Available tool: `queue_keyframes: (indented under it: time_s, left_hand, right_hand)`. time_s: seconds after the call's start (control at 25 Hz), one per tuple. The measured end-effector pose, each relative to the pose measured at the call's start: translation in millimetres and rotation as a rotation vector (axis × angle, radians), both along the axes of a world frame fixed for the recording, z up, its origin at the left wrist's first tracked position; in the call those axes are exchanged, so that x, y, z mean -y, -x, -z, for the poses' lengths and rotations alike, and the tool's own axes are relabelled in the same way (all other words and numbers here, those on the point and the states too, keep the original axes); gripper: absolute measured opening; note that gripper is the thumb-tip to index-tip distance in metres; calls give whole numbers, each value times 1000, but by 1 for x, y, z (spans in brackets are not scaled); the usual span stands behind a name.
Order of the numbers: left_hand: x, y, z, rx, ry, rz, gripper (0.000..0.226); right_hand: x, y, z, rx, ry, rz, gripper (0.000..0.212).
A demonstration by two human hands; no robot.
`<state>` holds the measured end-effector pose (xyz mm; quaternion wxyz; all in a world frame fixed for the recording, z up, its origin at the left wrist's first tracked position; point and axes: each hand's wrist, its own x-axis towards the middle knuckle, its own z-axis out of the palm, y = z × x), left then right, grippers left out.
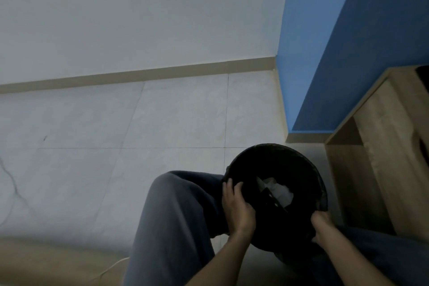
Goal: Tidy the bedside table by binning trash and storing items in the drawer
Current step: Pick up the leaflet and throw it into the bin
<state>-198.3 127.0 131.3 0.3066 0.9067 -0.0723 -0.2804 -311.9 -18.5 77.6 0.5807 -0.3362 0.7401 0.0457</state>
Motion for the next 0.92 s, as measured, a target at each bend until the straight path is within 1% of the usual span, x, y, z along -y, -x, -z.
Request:
queue_keyframes:
  time_s: [0.04, 0.08, 0.12, 0.16, 0.24, 0.28, 0.36, 0.44, 0.52, 0.56, 0.6, 0.64, 0.68, 0.72, 0.76, 0.8, 0.84, 0.88, 0.92]
  left_hand:
    - [-1, 0, -1, -14, -10, -52, 67]
    - [-1, -4, 2, -98, 4, -155, 73]
    - [-1, -9, 4, -215, 38, -266, 73]
    - [-2, -15, 11, -308, 70, -361, 69]
    - [-4, -30, 22, -420, 126, -483, 52]
    - [-5, -38, 25, -444, 136, -527, 42]
    - [-3, -55, 29, -465, 169, -577, 32]
    - [3, -74, 31, -500, 268, -629, 27]
    - [15, -94, 36, -617, 382, -721, 29]
    - [24, -103, 42, -671, 406, -751, 33]
    - [32, -113, 54, -711, 428, -745, 41]
    - [42, -126, 85, -712, 481, -750, 51]
    - [54, -141, 109, -755, 538, -755, 59]
    - [64, -156, 109, -762, 583, -758, 63]
    - [75, -164, 87, -759, 610, -741, 62]
    - [86, -170, 55, -750, 658, -735, 54]
    - [96, -175, 28, -772, 697, -702, 40]
    - [105, -178, 15, -797, 702, -652, 33]
    - [113, -182, 10, -825, 690, -593, 33]
  right_hand:
    - [-1, -2, -4, 3, 16, 8, 41]
    - [-2, -5, -7, 15, 22, 11, 40]
    - [-1, -7, -9, 25, 32, 26, 39]
    - [2, -9, -9, 50, 46, 34, 39]
    - [12, -19, -9, 82, 44, 51, 38]
    - [17, -25, -9, 90, 36, 54, 38]
    - [25, -38, -6, 135, 17, 71, 36]
    - [31, -55, -7, 201, 11, 95, 36]
    - [37, -78, -6, 278, -4, 121, 37]
    - [42, -92, -7, 307, -7, 130, 38]
    - [47, -104, -7, 326, -9, 153, 38]
    - [54, -119, -9, 356, -13, 180, 39]
    - [61, -134, -9, 386, -18, 196, 41]
    - [68, -149, -12, 418, -32, 217, 43]
    - [75, -163, -14, 451, -52, 237, 45]
    - [81, -175, -18, 486, -74, 262, 47]
    - [86, -185, -21, 523, -91, 286, 49]
    - [91, -193, -24, 562, -101, 290, 50]
    - [96, -199, -26, 599, -100, 274, 50]
